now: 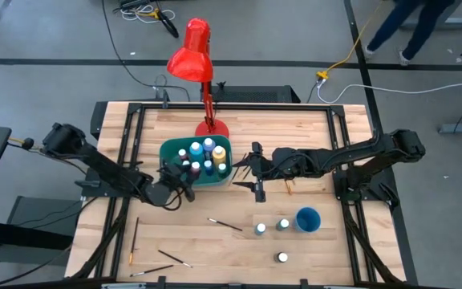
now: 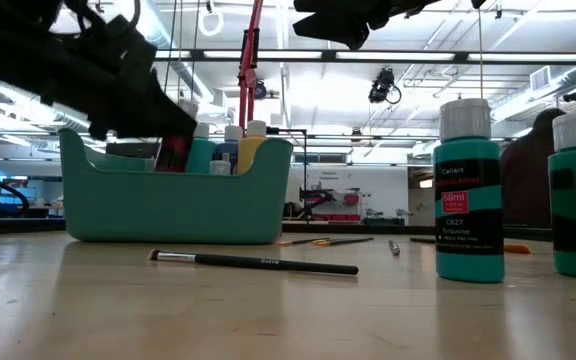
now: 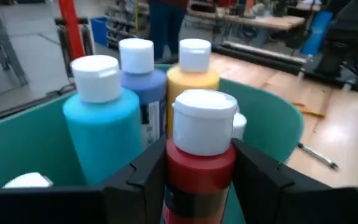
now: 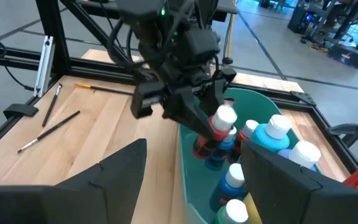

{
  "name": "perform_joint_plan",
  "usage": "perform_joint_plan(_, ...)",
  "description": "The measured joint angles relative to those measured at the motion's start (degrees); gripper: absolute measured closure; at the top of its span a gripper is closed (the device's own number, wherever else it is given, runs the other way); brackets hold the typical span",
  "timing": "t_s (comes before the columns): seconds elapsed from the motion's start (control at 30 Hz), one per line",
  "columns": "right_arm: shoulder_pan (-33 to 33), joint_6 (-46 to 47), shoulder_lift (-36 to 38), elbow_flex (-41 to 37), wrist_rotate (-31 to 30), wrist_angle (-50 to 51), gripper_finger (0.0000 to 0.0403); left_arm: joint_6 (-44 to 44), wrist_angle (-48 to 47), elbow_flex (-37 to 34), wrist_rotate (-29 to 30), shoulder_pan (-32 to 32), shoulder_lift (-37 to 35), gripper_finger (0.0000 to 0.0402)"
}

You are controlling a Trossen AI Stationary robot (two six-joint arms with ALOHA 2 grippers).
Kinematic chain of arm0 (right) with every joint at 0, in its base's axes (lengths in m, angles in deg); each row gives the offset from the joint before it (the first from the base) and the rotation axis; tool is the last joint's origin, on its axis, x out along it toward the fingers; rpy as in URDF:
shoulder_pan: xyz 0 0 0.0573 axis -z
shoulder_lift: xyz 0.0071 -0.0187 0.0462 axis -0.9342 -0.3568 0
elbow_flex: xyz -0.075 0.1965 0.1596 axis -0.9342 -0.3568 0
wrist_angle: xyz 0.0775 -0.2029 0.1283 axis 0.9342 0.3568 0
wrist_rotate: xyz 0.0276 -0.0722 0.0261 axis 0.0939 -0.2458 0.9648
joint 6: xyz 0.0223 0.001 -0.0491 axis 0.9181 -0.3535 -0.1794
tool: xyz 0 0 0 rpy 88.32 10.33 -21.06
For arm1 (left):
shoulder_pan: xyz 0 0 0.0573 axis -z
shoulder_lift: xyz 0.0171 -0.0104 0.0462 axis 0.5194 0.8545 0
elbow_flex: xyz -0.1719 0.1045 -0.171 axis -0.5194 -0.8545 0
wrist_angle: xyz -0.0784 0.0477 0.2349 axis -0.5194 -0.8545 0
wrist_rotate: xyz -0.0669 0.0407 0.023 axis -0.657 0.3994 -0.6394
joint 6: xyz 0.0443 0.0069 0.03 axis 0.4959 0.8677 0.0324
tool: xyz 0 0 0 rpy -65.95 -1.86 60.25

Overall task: Pick & Place Paint Supplies
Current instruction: Put the small red paint bottle into the green bin

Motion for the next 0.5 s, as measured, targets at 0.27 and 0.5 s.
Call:
perform_joint_plan(0.27,0.0,0.1,0.0,0.0,0.2,0.1,0.0136,6.0,14.6,2.9,5.5,-0.1,9.2,0.0242)
perform_joint_plan(0.5,0.0,0.5,0.0,0.0,0.5,0.4,0.0136,11.2,11.6,13.0,6.8,0.0,14.6,0.0245)
